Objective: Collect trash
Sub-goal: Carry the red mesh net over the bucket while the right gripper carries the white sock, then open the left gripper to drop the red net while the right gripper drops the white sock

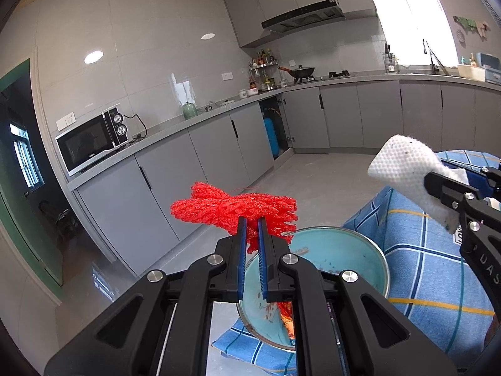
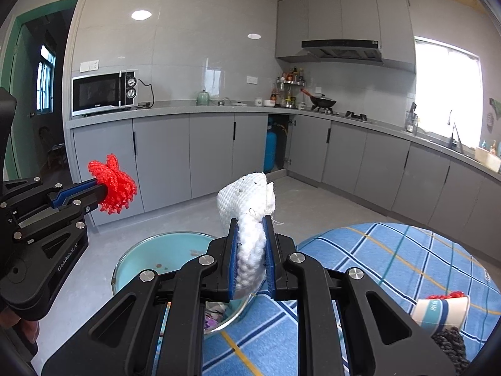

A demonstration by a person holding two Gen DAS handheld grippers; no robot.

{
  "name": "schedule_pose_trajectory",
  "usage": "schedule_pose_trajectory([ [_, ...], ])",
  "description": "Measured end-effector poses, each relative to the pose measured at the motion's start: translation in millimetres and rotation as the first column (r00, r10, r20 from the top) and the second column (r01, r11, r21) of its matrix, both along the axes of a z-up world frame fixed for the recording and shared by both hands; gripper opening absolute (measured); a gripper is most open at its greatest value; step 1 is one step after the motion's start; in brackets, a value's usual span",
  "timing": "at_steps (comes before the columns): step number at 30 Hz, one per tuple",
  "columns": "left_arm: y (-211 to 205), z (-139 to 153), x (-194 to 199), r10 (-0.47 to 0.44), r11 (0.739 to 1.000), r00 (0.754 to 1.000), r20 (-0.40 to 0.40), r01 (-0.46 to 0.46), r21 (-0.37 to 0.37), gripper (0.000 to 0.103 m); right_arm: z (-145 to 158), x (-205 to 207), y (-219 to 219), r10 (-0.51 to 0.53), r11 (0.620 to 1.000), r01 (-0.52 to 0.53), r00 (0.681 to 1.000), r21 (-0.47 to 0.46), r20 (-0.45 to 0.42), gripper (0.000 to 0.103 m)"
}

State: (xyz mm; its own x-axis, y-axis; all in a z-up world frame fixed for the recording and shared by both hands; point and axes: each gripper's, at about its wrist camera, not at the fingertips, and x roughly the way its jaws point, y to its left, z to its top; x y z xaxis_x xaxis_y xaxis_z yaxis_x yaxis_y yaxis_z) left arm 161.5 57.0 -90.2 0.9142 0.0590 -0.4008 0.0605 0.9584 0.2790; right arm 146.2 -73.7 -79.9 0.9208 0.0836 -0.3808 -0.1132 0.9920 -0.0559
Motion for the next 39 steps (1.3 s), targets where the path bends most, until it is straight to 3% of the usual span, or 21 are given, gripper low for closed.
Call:
schedule_pose_trajectory([
  [27, 2, -22, 26, 0.014, 1.0, 0.998, -0.063, -0.012, 0.019, 0.008, -27, 51, 19, 0.055, 0.998, -0.056, 0.995, -0.009, -0.083, 0.017],
  [30, 1, -24, 26, 0.015, 1.0, 0.998, -0.066, -0.013, 0.022, 0.013, -30, 53, 18, 0.059, 0.998, -0.06, 0.995, -0.006, -0.083, 0.024],
  [31, 1, -24, 26, 0.014, 1.0, 0.998, -0.068, -0.013, 0.022, 0.02, -31, 54, 15, 0.057, 0.998, -0.057, 0.995, 0.003, -0.084, 0.034],
  [32, 1, -25, 26, 0.017, 1.0, 0.998, -0.066, -0.015, 0.026, 0.029, -33, 55, 14, 0.055, 0.998, -0.054, 0.995, 0.01, -0.088, 0.036],
  [37, 1, -27, 25, 0.041, 0.998, 0.998, -0.056, -0.038, 0.046, 0.053, -36, 53, 7, 0.042, 0.999, -0.04, 0.994, 0.015, -0.097, 0.043],
  [39, 1, -27, 24, 0.043, 0.998, 0.998, -0.056, -0.04, 0.049, 0.053, -38, 52, 8, 0.04, 0.999, -0.039, 0.994, 0.012, -0.099, 0.043],
])
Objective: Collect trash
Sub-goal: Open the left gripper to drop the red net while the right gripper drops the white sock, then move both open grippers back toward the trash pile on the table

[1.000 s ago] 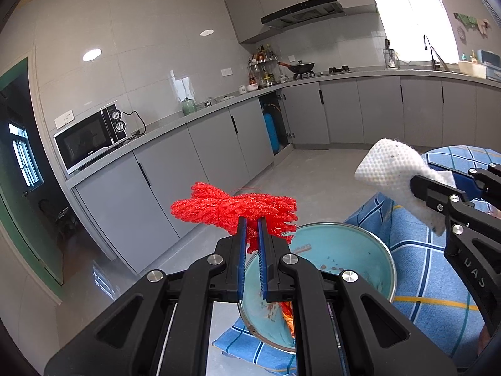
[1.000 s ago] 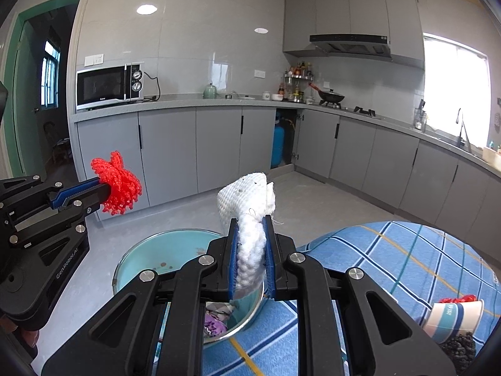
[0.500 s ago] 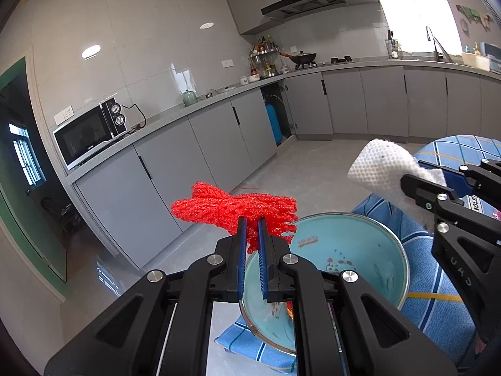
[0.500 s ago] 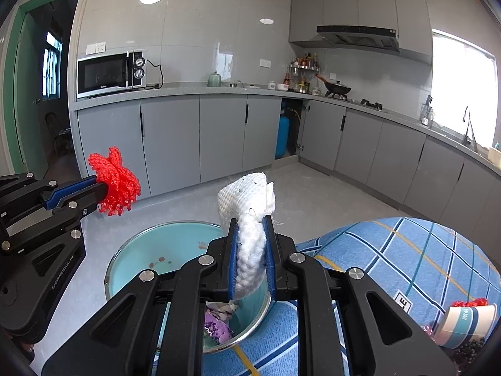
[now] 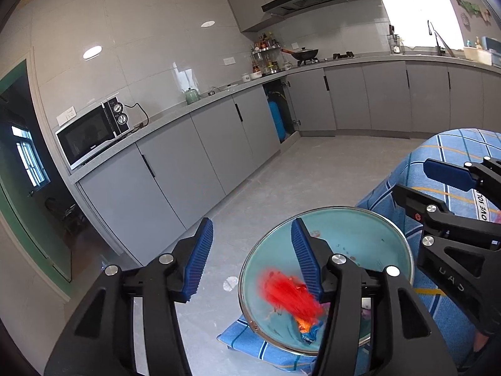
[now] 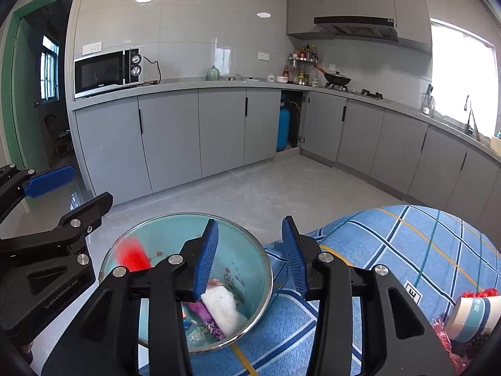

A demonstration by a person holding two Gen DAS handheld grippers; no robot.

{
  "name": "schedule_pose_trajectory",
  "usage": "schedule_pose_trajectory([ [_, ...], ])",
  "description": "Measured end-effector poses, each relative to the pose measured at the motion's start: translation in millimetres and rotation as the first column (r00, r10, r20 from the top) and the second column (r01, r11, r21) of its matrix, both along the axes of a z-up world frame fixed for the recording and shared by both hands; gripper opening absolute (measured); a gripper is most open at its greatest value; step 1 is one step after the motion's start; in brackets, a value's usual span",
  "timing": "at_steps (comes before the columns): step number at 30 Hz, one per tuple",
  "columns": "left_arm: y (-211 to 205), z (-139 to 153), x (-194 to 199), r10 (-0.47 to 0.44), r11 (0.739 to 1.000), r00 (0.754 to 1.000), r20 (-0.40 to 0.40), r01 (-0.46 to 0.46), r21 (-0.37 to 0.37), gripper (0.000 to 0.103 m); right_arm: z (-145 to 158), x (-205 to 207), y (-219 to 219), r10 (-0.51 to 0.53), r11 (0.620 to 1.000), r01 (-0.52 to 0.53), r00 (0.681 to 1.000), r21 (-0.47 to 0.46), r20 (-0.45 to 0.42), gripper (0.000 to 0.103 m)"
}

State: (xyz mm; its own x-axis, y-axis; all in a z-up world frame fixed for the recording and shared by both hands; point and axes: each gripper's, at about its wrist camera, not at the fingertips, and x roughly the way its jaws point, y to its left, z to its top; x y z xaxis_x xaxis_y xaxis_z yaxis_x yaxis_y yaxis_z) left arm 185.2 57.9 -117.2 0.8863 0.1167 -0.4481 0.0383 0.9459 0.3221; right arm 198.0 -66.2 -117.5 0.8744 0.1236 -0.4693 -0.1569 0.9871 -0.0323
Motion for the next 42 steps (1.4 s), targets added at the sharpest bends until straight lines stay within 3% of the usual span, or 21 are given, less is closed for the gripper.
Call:
schedule_pose_trajectory([
  [12, 0, 3, -6, -0.001, 1.0, 1.0, 0.013, 0.001, 0.0, 0.06, 1, -9, -3, -0.017, 1.0, 0.017, 1.0, -0.008, 0.003, 0.047],
  [14, 0, 3, -8, 0.001, 1.0, 1.0, 0.02, -0.001, 0.001, 0.066, 2, -11, -4, -0.02, 1.0, 0.02, 1.0, -0.01, 0.005, 0.047],
  [21, 0, 9, -12, -0.008, 1.0, 0.999, 0.031, 0.008, 0.001, 0.069, 3, -20, -8, -0.036, 0.999, 0.036, 0.999, -0.014, 0.006, 0.048],
  [23, -1, 11, -15, -0.005, 1.0, 0.999, 0.044, 0.005, -0.001, 0.078, 4, -25, -10, -0.044, 0.999, 0.045, 0.999, -0.019, 0.009, 0.049],
  [28, -5, 16, -20, -0.007, 1.0, 0.998, 0.061, 0.007, -0.004, 0.08, 12, -40, -18, -0.084, 0.996, 0.085, 0.996, -0.031, 0.02, 0.053],
  [42, -73, 3, -64, -0.169, 0.986, 0.985, 0.028, 0.169, 0.011, 0.088, 25, -127, -90, -0.27, 0.961, 0.272, 0.961, -0.052, 0.057, 0.059],
])
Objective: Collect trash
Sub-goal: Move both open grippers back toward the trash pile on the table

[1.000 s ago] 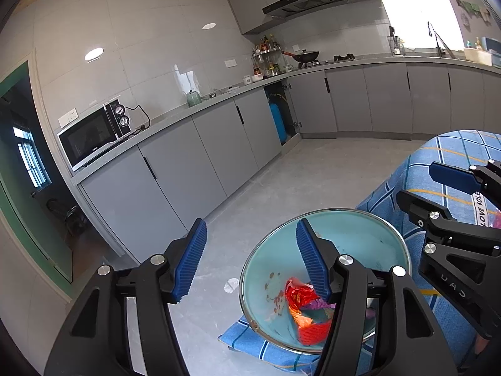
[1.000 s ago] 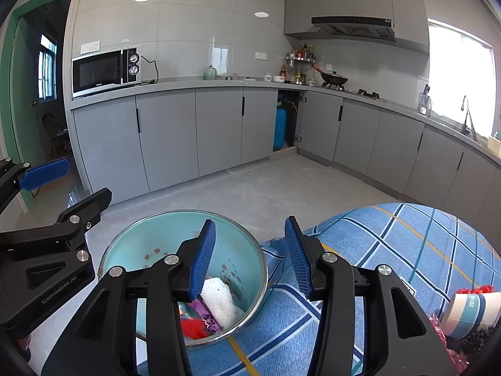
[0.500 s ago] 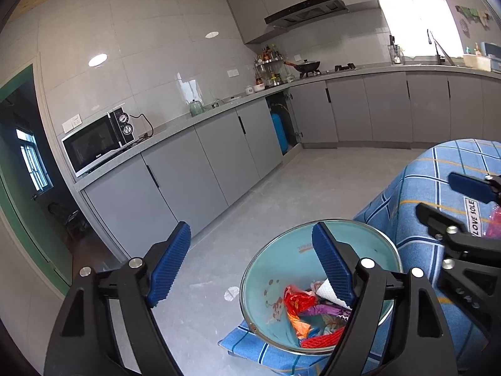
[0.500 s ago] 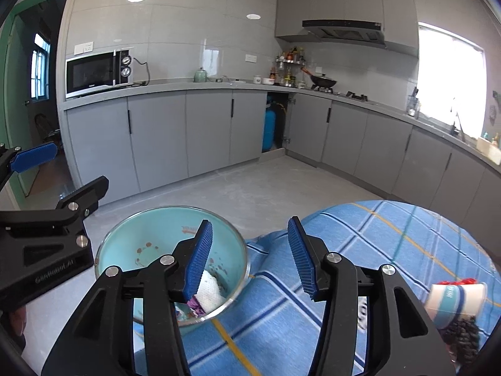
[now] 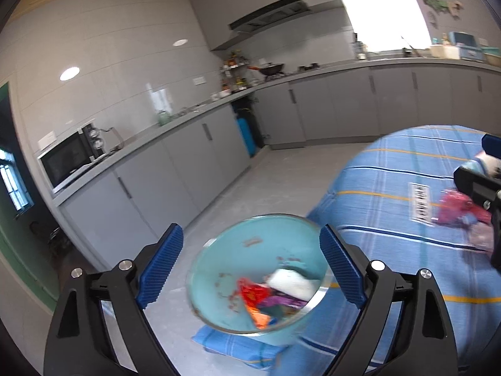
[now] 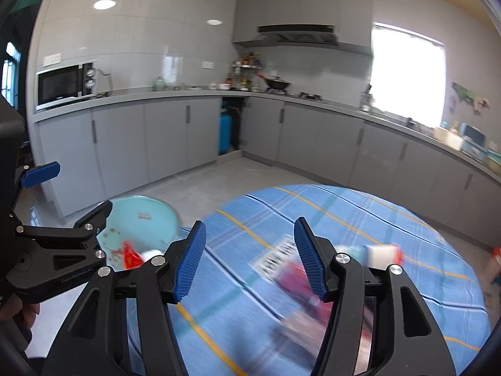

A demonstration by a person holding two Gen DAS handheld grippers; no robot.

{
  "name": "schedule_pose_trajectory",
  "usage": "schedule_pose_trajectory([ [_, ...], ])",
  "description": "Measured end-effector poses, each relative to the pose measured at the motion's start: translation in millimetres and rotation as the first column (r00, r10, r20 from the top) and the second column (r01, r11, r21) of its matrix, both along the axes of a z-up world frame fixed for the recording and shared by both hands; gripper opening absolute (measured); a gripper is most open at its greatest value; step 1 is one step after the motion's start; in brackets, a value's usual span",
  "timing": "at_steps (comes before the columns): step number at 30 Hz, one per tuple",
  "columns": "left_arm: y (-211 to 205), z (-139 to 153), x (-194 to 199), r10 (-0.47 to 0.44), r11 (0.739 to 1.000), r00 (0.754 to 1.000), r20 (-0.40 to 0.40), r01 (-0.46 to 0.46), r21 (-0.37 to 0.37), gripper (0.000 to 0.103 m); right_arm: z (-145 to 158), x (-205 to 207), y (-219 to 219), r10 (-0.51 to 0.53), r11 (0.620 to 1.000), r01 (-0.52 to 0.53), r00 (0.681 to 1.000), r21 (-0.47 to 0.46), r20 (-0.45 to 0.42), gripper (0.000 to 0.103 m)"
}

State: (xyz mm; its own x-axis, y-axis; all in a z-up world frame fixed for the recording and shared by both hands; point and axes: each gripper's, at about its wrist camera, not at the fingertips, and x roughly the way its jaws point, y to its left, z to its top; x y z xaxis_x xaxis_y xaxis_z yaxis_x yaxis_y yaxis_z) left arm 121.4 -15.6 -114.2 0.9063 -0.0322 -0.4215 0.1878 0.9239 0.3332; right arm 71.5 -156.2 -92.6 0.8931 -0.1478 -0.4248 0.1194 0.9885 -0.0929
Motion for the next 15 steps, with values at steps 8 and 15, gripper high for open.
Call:
schedule_pose_trajectory([
  [8, -57, -11, -34, -0.119, 0.993, 0.993, -0.012, 0.119, 0.021, 0.092, -16, -59, -83, -0.222, 0.975, 0.221, 0.975, -0.016, -0.026, 0.061],
  [15, -92, -19, -47, -0.163, 0.986, 0.986, -0.034, 0.164, 0.024, 0.093, -42, -78, -133, -0.312, 0.947, 0.317, 0.946, 0.046, -0.091, 0.062],
])
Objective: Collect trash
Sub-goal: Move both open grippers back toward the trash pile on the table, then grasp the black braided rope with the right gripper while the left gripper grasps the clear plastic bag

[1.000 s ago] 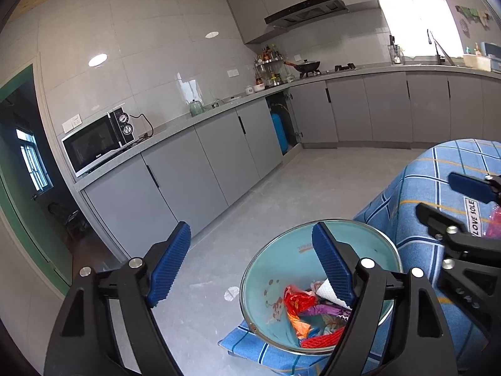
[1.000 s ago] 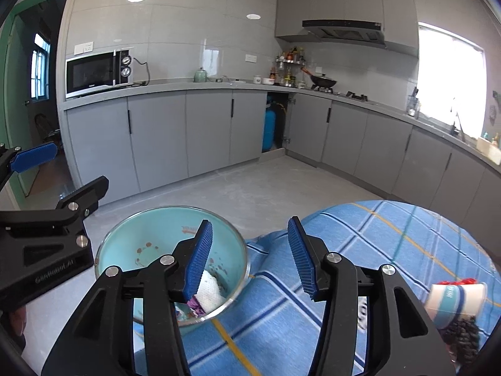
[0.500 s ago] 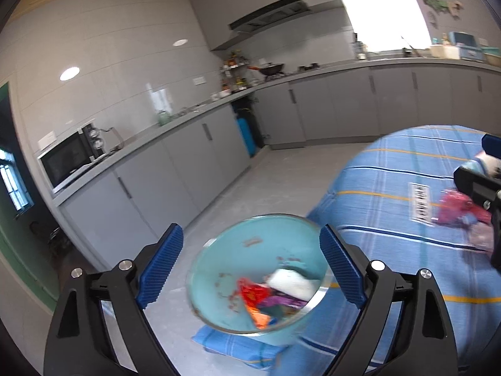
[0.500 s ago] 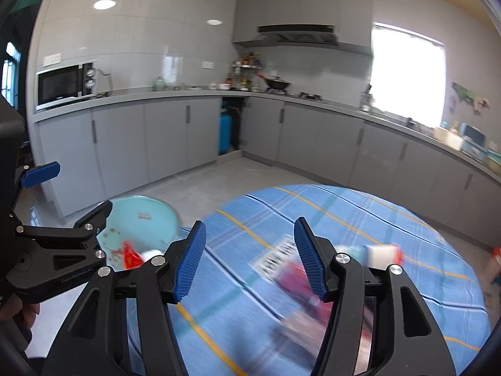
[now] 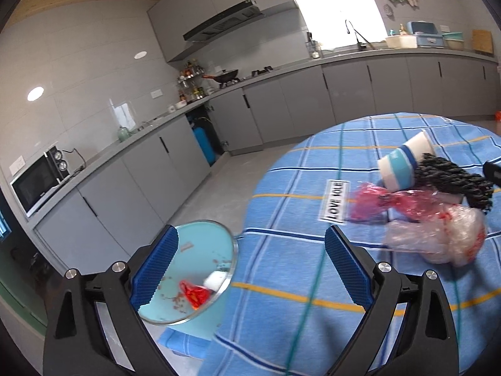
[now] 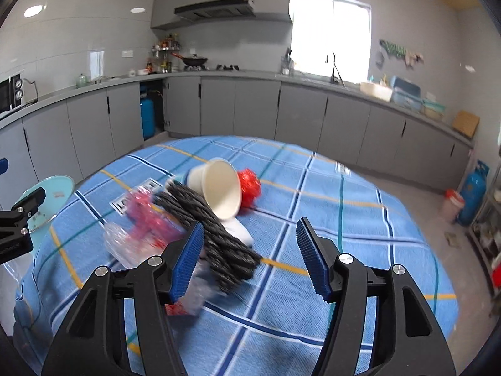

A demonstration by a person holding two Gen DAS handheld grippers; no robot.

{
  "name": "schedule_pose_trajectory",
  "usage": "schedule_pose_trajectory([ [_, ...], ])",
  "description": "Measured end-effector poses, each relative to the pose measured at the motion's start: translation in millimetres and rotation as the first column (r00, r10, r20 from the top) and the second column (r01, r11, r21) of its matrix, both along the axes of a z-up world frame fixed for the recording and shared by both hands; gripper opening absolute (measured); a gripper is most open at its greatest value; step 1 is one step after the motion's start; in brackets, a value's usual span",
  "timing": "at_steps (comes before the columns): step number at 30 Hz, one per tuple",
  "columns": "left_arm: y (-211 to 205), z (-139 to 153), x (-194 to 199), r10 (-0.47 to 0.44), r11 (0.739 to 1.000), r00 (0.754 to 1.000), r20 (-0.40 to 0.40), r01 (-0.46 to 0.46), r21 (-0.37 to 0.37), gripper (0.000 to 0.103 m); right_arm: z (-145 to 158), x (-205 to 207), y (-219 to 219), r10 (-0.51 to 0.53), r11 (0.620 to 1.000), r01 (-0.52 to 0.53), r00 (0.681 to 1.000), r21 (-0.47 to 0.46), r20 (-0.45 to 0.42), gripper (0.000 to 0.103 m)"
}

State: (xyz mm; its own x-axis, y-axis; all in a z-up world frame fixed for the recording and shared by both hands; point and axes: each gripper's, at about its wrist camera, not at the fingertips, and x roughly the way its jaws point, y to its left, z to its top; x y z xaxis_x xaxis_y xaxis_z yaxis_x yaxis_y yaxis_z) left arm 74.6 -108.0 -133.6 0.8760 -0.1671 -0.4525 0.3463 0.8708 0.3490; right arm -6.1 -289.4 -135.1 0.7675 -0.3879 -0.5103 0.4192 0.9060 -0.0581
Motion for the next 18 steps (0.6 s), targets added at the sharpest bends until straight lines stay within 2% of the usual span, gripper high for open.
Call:
schedule_pose_trajectory([
  [4, -13, -4, -5, -0.016, 1.0, 1.0, -0.023, 0.016, -0.003, 0.093, -10, 5, -4, 0.026, 0.999, -0.025, 0.999, 0.019, -0.024, 0.063],
  [10, -20, -8, -14, -0.027, 0.999, 1.0, -0.015, 0.028, 0.021, 0.093, -23, 17, -11, 0.068, 0.996, -0.063, 0.994, 0.07, -0.081, 0.061],
  [11, -20, -8, -15, -0.027, 0.999, 1.0, -0.015, 0.027, 0.022, 0.093, -24, 16, -11, 0.08, 0.994, -0.073, 0.993, 0.077, -0.084, 0.059],
  [12, -20, -7, -15, -0.027, 0.999, 1.0, -0.014, 0.027, 0.022, 0.093, -24, 17, -9, 0.094, 0.993, -0.086, 0.992, 0.086, -0.089, 0.045],
  [13, -20, -6, -16, -0.026, 0.999, 1.0, -0.013, 0.027, 0.022, 0.093, -25, 17, -7, 0.112, 0.99, -0.102, 0.989, 0.099, -0.1, 0.026],
  [18, -22, -2, -22, -0.035, 0.999, 0.999, -0.003, 0.035, 0.017, 0.093, -22, 10, 7, 0.157, 0.983, -0.147, 0.984, 0.11, -0.087, 0.016],
])
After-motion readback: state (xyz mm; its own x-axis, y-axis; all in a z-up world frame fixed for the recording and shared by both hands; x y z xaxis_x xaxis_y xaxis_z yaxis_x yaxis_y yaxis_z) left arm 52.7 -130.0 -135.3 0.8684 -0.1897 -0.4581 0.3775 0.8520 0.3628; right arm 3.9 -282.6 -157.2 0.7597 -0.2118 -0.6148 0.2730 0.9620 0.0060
